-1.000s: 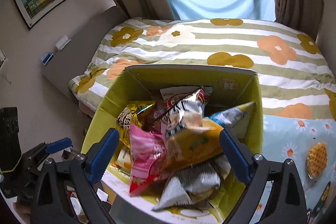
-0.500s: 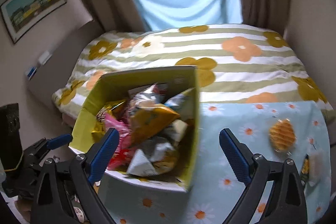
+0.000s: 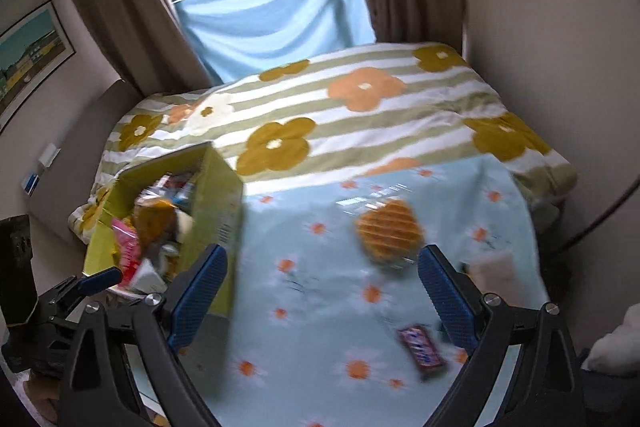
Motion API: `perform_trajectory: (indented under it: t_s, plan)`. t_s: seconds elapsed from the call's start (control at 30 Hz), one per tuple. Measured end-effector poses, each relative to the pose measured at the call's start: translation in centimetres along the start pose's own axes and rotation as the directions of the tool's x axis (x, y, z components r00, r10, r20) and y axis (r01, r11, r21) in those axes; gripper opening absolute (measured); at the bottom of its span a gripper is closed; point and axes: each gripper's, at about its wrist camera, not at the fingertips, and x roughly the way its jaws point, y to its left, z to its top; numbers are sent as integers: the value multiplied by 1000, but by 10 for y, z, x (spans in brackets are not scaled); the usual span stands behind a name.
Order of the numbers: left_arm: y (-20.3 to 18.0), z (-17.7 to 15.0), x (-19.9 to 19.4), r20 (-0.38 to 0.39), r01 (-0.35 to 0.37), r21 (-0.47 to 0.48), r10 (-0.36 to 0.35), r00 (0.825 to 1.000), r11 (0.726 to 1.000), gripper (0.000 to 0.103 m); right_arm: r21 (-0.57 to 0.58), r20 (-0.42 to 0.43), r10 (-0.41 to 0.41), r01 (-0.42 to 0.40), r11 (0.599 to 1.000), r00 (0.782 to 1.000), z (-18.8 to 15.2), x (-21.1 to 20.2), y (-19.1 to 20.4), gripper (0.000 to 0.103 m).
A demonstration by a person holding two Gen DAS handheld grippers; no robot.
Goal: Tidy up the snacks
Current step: 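Move both tools back to the remaining snacks on the cloth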
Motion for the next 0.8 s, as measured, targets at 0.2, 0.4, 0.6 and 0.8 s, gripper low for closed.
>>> perform_trajectory:
  t_s: [0.2, 0.4, 0.6, 0.8]
  plan:
    - [-72, -14, 44, -64, 13, -4, -13, 998, 1000, 102, -28, -37, -8, 7, 1000, 999, -7, -7, -70, 95]
    - [-132, -34, 97, -121, -2, -62, -5, 993, 998, 102, -50, -104, 24, -29, 998, 994, -13, 8, -130, 95]
    - [-167, -53, 142, -149, -47, -119, 29, 988, 992, 102, -125, -169, 28, -50, 991, 985, -25, 38, -159, 87]
    - [-190, -70, 187, -176, -125, -103, 106, 979, 987, 87, -166, -208, 22, -58, 984, 978, -42, 64, -176, 87]
